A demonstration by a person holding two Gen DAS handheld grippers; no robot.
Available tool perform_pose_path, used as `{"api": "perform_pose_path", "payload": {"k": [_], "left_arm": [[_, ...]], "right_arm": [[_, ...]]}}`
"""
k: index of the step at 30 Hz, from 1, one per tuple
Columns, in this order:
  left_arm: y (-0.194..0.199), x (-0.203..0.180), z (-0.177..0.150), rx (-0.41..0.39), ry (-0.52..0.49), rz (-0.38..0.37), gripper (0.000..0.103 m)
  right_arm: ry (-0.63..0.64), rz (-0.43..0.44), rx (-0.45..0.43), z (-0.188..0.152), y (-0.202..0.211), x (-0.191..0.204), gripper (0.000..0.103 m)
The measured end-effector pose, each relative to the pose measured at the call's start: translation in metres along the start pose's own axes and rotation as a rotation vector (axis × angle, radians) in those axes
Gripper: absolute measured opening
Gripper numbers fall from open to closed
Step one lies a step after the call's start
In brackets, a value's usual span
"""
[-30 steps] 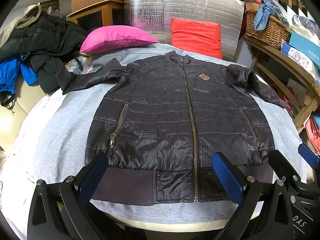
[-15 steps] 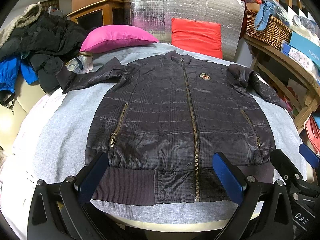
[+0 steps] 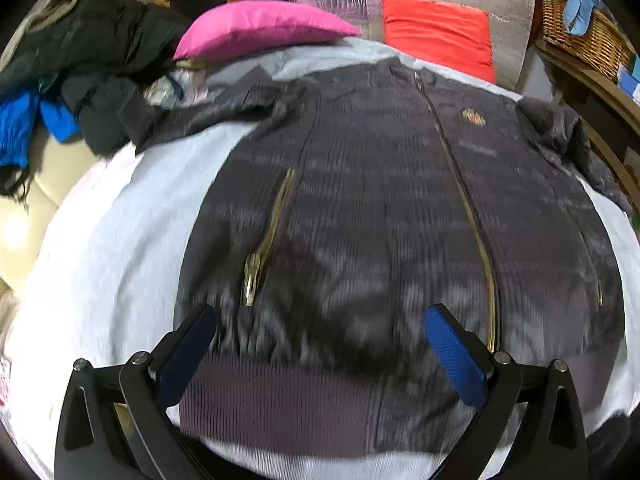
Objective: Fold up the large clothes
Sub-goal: 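Grasp a sleeve cuff with the right gripper and fold it across the jacket body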
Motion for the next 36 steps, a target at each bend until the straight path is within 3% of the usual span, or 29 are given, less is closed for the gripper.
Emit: {"api": "perform_pose_path", "payload": {"k": [6, 9, 11, 13, 15, 21, 22, 24, 25, 27, 30, 33, 36], "left_arm": [[-0.024, -0.009, 0.039, -0.061, 0.01, 0.014, 0.103], [-0.057, -0.013, 0.04, -0.016, 0.009, 0.034, 0.103], [-0.092, -0.016, 0.027, 0.093, -0.013, 0.027, 0.103], [-0.091, -0.012, 0.019, 0.005, 0.012, -0.009, 0.103], [-0.09, -0.011, 0.015, -0.016, 0.012, -0.022, 0.103], [-0.09, -0.008, 0.009, -0.055, 0.017, -0.055, 0.103], [-0.092, -0.007, 0.01, -0.057, 0.019, -0.063, 0.103], [-0.091, -0.006, 0.008, -0.067, 0.02, -0.069, 0.103], [-0.091, -0.006, 0.007, -0.072, 0.019, -0.07, 0.103], [-0.09, -0.007, 0.008, -0.08, 0.02, -0.075, 0.103], [-0.089, -0.007, 0.007, -0.091, 0.021, -0.08, 0.103], [-0.089, -0.006, 0.008, -0.095, 0.023, -0.087, 0.103], [-0.087, -0.004, 0.005, -0.101, 0.026, -0.096, 0.103]], "right_arm": [[-0.378, 0.171, -0.129, 0.093, -0.008, -0.094, 0.103], [-0.46, 0.207, -0.173, 0.134, -0.026, -0.122, 0.102], [-0.514, 0.202, -0.182, 0.162, -0.047, -0.142, 0.096], [-0.549, 0.18, -0.178, 0.181, -0.068, -0.155, 0.088], [-0.605, 0.15, -0.167, 0.201, -0.093, -0.172, 0.079], [-0.627, 0.021, -0.174, 0.232, -0.132, -0.189, 0.078], [-0.606, -0.006, -0.169, 0.238, -0.134, -0.185, 0.072], [-0.531, -0.11, -0.12, 0.255, -0.14, -0.177, 0.027], [-0.486, -0.166, -0.115, 0.264, -0.138, -0.17, 0.015], [-0.336, -0.278, -0.164, 0.29, -0.121, -0.137, 0.013], [-0.141, -0.319, -0.237, 0.327, -0.095, -0.068, 0.013], [0.12, -0.321, -0.314, 0.353, -0.079, 0.041, 0.013], [0.357, -0.242, -0.353, 0.34, -0.08, 0.151, 0.013]]}}
Point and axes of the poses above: each gripper's, at about its wrist camera, not at the fingertips, and y roughly against the way its jaws point, x to its left, z to its top, the point moved 2 cm from there along -y, roughly the way its jaws point, and after that the axes turned 3 degrees about z, right-handed, at the moved point
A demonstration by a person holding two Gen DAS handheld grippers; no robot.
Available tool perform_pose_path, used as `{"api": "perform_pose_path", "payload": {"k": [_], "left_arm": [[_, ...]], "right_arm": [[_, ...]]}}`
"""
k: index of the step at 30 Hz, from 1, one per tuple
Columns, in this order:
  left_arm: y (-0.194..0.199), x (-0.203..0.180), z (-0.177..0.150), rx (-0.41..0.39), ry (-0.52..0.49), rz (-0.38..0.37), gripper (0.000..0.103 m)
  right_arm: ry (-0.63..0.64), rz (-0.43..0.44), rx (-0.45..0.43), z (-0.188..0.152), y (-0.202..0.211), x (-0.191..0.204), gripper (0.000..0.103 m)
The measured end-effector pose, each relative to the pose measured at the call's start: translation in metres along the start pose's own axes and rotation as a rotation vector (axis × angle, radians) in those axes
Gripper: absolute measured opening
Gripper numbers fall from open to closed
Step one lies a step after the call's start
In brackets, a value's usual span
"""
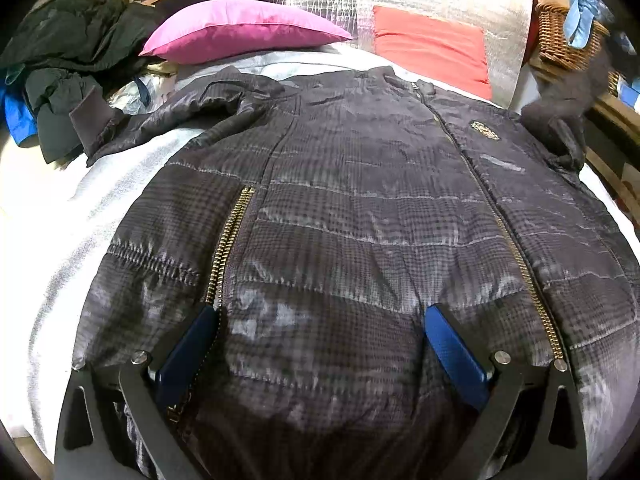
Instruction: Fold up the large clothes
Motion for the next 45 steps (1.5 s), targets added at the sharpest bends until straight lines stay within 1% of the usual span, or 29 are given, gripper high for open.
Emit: {"api": "perform_pose_path", "payload": {"k": [2, 3, 4, 5, 6, 7, 8, 9, 11, 14, 17, 18, 20, 21, 22, 23, 24, 26, 29, 31, 33, 34, 36, 37, 38, 39, 41, 43, 45], "left_arm": [[0.001, 0.0, 0.0, -0.001, 0.0, -0.002, 0.103], [0.001, 0.0, -0.001, -0.002, 0.0, -0.002, 0.103], [0.001, 0.0, 0.0, -0.002, 0.0, -0.002, 0.103], [0.001, 0.0, 0.0, -0.002, -0.001, -0.002, 0.103], [0.001, 0.0, 0.0, -0.002, 0.0, -0.003, 0.103], [0.002, 0.0, -0.001, -0.003, 0.0, -0.005, 0.103], [0.002, 0.001, -0.001, -0.003, 0.0, -0.006, 0.103], [0.002, 0.0, -0.001, -0.003, 0.0, -0.006, 0.103], [0.002, 0.0, -0.001, -0.001, -0.001, -0.006, 0.103], [0.003, 0.0, -0.001, 0.0, 0.0, -0.006, 0.103], [0.003, -0.001, 0.001, 0.013, -0.002, -0.003, 0.103], [0.003, -0.001, 0.003, 0.023, -0.006, -0.001, 0.103], [0.003, -0.001, 0.008, 0.063, -0.016, -0.012, 0.103], [0.005, 0.001, 0.012, 0.087, -0.01, -0.027, 0.103], [0.01, 0.005, 0.018, 0.096, 0.022, -0.058, 0.103], [0.014, 0.008, 0.022, 0.09, 0.048, -0.079, 0.103], [0.022, 0.013, 0.031, 0.071, 0.096, -0.113, 0.103], [0.03, 0.019, 0.048, 0.052, 0.153, -0.141, 0.103], [0.028, 0.022, 0.082, 0.032, 0.187, -0.184, 0.103], [0.019, 0.022, 0.112, 0.02, 0.179, -0.173, 0.103], [0.005, 0.023, 0.137, 0.006, 0.183, -0.147, 0.103], [-0.004, 0.022, 0.149, 0.007, 0.187, -0.136, 0.103], [-0.021, 0.021, 0.165, 0.027, 0.193, -0.118, 0.103], [-0.027, 0.02, 0.172, 0.036, 0.194, -0.106, 0.103], [-0.034, 0.018, 0.18, 0.041, 0.195, -0.095, 0.103], [-0.037, 0.017, 0.184, 0.039, 0.193, -0.093, 0.103], [-0.041, 0.013, 0.2, 0.006, 0.174, -0.08, 0.103], [-0.045, 0.006, 0.214, -0.028, 0.149, -0.067, 0.103], [-0.053, -0.004, 0.226, -0.052, 0.13, -0.063, 0.103]], "right_arm": [[0.127, 0.097, -0.026, -0.001, 0.011, 0.074, 0.013], [0.185, 0.164, -0.021, -0.012, 0.013, 0.114, 0.013], [0.215, 0.212, 0.001, -0.024, 0.012, 0.139, 0.015], [0.253, 0.291, 0.067, -0.046, 0.003, 0.174, 0.027], [0.265, 0.333, 0.114, -0.064, -0.004, 0.19, 0.043], [0.27, 0.394, 0.197, -0.093, -0.018, 0.212, 0.097], [0.269, 0.435, 0.244, -0.118, -0.029, 0.223, 0.103], [0.264, 0.451, 0.285, -0.136, -0.04, 0.227, 0.103], [0.206, 0.47, 0.396, -0.183, -0.064, 0.224, 0.103], [0.091, 0.472, 0.448, -0.213, -0.077, 0.19, 0.103], [-0.043, 0.457, 0.441, -0.215, -0.07, 0.142, 0.103], [-0.103, 0.448, 0.426, -0.214, -0.067, 0.118, 0.103], [-0.231, 0.442, 0.404, -0.211, -0.064, 0.078, 0.103], [-0.317, 0.451, 0.401, -0.209, -0.062, 0.056, 0.103], [-0.423, 0.467, 0.402, -0.209, -0.064, 0.032, 0.103], [-0.503, 0.479, 0.405, -0.208, -0.067, 0.016, 0.103], [-0.595, 0.497, 0.407, -0.21, -0.069, -0.002, 0.103], [-0.743, 0.536, 0.421, -0.224, -0.079, -0.021, 0.103], [-0.841, 0.546, 0.453, -0.242, -0.091, -0.023, 0.103], [-0.881, 0.52, 0.448, -0.246, -0.094, -0.026, 0.102], [-0.913, 0.508, 0.418, -0.246, -0.095, -0.029, 0.102], [-0.927, 0.492, 0.4, -0.243, -0.097, -0.033, 0.1], [-0.922, 0.434, 0.409, -0.242, -0.104, -0.043, 0.075], [-0.891, 0.384, 0.459, -0.242, -0.111, -0.045, 0.027], [-0.847, 0.37, 0.476, -0.238, -0.113, -0.045, 0.015], [-0.782, 0.356, 0.468, -0.233, -0.11, -0.045, 0.015], [-0.655, 0.322, 0.428, -0.216, -0.096, -0.049, 0.014], [-0.614, 0.311, 0.411, -0.208, -0.089, -0.057, 0.014], [-0.554, 0.313, 0.452, -0.205, -0.095, -0.058, 0.014]]}}
Point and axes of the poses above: each gripper's, at about its wrist camera, not at the fingertips, and y roughly against the way its jaws point, x to its left, z to its top, the point moved 2 cm from there along -y, roughly the way its jaws point, and after that the axes turned 3 degrees about z, right-handed, at the moved point
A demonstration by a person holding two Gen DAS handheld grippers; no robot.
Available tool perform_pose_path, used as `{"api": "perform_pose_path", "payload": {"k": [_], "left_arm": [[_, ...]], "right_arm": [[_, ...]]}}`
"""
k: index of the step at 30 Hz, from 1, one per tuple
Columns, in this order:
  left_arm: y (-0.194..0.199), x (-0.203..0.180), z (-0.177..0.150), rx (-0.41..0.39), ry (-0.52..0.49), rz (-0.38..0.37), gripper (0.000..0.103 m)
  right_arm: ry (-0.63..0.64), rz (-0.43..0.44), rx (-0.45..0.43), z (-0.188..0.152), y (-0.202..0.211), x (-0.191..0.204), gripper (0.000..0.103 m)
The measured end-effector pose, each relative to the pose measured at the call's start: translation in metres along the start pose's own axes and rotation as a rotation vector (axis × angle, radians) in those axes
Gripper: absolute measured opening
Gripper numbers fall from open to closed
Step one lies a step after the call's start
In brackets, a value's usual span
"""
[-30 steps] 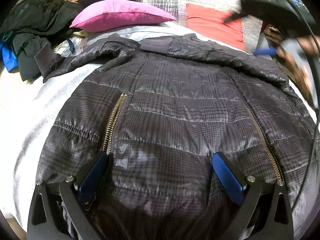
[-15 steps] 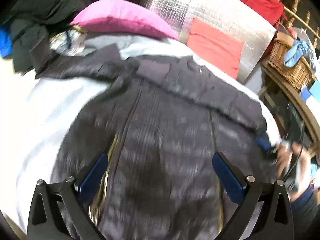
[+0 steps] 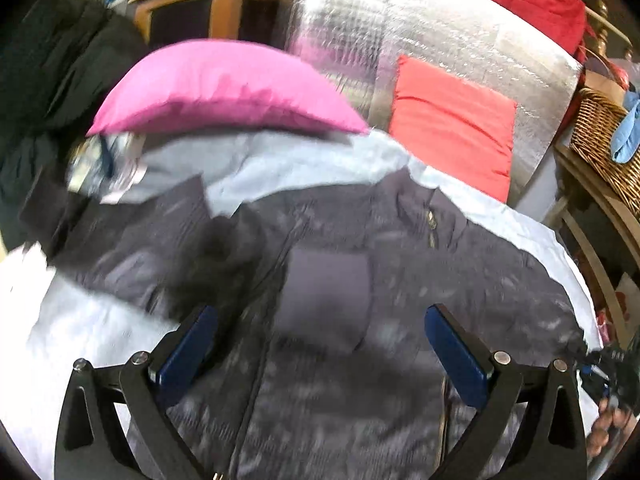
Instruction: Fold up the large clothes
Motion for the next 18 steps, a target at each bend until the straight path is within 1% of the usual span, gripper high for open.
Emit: {"api": "perform_pose_path", "payload": {"k": [1, 3, 4, 5, 6, 7, 8, 9, 10, 12, 14, 16, 18], "left_arm": [[-0.009, -0.006, 0.004, 0.001, -0.008, 0.003, 0.103], [-0.035, -0.016, 0.005, 0.033, -0.04, 0.021, 0.103], [-0.048, -0.02, 0.003, 0.066, -0.06, 0.041, 0.103], [-0.07, -0.023, -0.004, 0.127, -0.087, 0.07, 0.103], [-0.088, -0.023, -0.01, 0.184, -0.112, 0.096, 0.103], [-0.111, -0.02, -0.022, 0.248, -0.138, 0.141, 0.103], [-0.117, -0.016, -0.028, 0.244, -0.137, 0.131, 0.103], [-0.116, -0.012, -0.032, 0.192, -0.124, 0.108, 0.103], [-0.113, -0.009, -0.035, 0.154, -0.12, 0.099, 0.103], [-0.11, -0.008, -0.04, 0.112, -0.129, 0.102, 0.103], [-0.11, -0.009, -0.041, 0.099, -0.133, 0.111, 0.103], [-0.108, -0.009, -0.043, 0.093, -0.129, 0.11, 0.103], [-0.107, -0.007, -0.044, 0.089, -0.124, 0.101, 0.103]], "right_arm": [[0.016, 0.003, 0.047, -0.001, -0.009, 0.0, 0.017], [0.007, 0.008, 0.102, -0.006, -0.022, -0.005, 0.022], [-0.011, 0.028, 0.105, -0.009, -0.024, -0.01, 0.032], [-0.028, 0.056, 0.105, -0.011, -0.024, -0.013, 0.049], [-0.053, 0.11, 0.107, -0.012, -0.021, -0.016, 0.061], [-0.065, 0.154, 0.109, -0.016, -0.015, -0.016, 0.072], [-0.053, 0.148, 0.118, -0.019, -0.008, -0.014, 0.074], [-0.038, 0.139, 0.122, -0.02, -0.003, -0.012, 0.074], [-0.014, 0.149, 0.11, -0.02, 0.01, -0.01, 0.074], [0.036, 0.16, 0.062, -0.014, 0.032, -0.001, 0.074], [0.079, 0.145, 0.01, -0.003, 0.041, 0.012, 0.074], [0.109, 0.138, -0.003, 0.01, 0.032, 0.025, 0.074], [0.108, 0.188, 0.022, 0.017, 0.016, 0.035, 0.074]]}}
Point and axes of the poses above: each gripper's, at about its wrist camera, not at the fingertips, and y roughly against the way its jaws point, x to its left, z to its top, the point moved 2 cm from there along -y, roughly the way its jaws point, and after that the axes turned 3 degrees about z, right-handed, at the moved point
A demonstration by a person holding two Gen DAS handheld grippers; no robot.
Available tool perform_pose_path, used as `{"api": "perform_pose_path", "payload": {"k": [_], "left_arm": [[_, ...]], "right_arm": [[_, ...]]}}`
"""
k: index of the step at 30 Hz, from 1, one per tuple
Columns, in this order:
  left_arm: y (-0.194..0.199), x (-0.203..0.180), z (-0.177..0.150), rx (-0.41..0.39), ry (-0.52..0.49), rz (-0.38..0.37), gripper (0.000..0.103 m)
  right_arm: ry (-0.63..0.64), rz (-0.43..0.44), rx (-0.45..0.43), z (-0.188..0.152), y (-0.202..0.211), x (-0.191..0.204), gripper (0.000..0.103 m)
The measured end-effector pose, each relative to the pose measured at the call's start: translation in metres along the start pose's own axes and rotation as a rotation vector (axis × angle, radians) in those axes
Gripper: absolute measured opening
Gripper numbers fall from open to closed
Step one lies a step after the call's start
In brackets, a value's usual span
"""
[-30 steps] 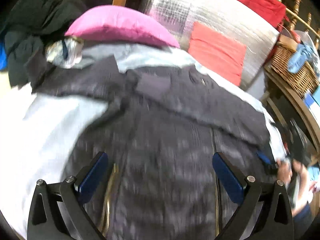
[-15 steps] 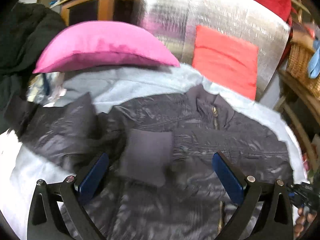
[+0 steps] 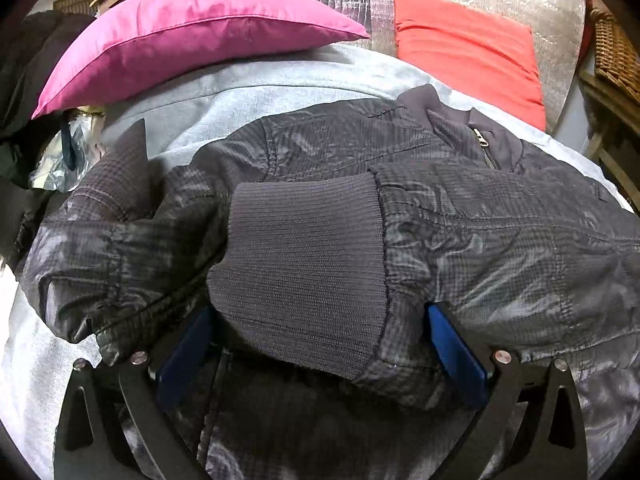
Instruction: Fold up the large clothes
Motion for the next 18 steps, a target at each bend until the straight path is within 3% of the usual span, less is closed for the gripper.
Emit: {"api": "perform_pose_path", "payload": {"k": [2, 4, 5, 7, 13, 15, 18], "left_arm": [[0.001, 0.002, -0.002, -0.003, 0.003, -0.004, 0.103], [0.0, 0.003, -0.003, -0.008, 0.002, -0.003, 0.103], [0.001, 0.004, -0.005, -0.01, 0.003, -0.006, 0.103], [-0.001, 0.001, -0.002, -0.009, 0.005, -0.009, 0.103], [-0.001, 0.004, 0.001, 0.007, 0.006, -0.013, 0.103], [0.013, 0.008, 0.004, 0.064, -0.035, -0.049, 0.103], [0.062, 0.032, 0.003, -0.043, -0.048, -0.069, 0.103]], "right_arm": [[0.016, 0.019, 0.059, 0.001, -0.022, -0.004, 0.074], [-0.036, -0.126, 0.108, -0.008, -0.039, -0.034, 0.072], [-0.037, -0.139, 0.106, -0.012, -0.042, -0.045, 0.063], [-0.008, -0.177, 0.073, -0.013, -0.036, -0.037, 0.056], [0.231, -0.191, -0.028, -0.044, -0.002, 0.042, 0.081], [0.317, -0.234, -0.019, -0.071, -0.001, 0.057, 0.082], [0.392, -0.272, 0.014, -0.111, -0.002, 0.066, 0.082]]}}
Point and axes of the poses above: each gripper's, at about its wrist camera, not at the fingertips, and y roughly against the way its jaws point, x to its left, z to its top, the point moved 2 cm from there along -y, roughly the way its jaws point, and after that the axes turned 3 degrees about z, right-handed, at the moved point
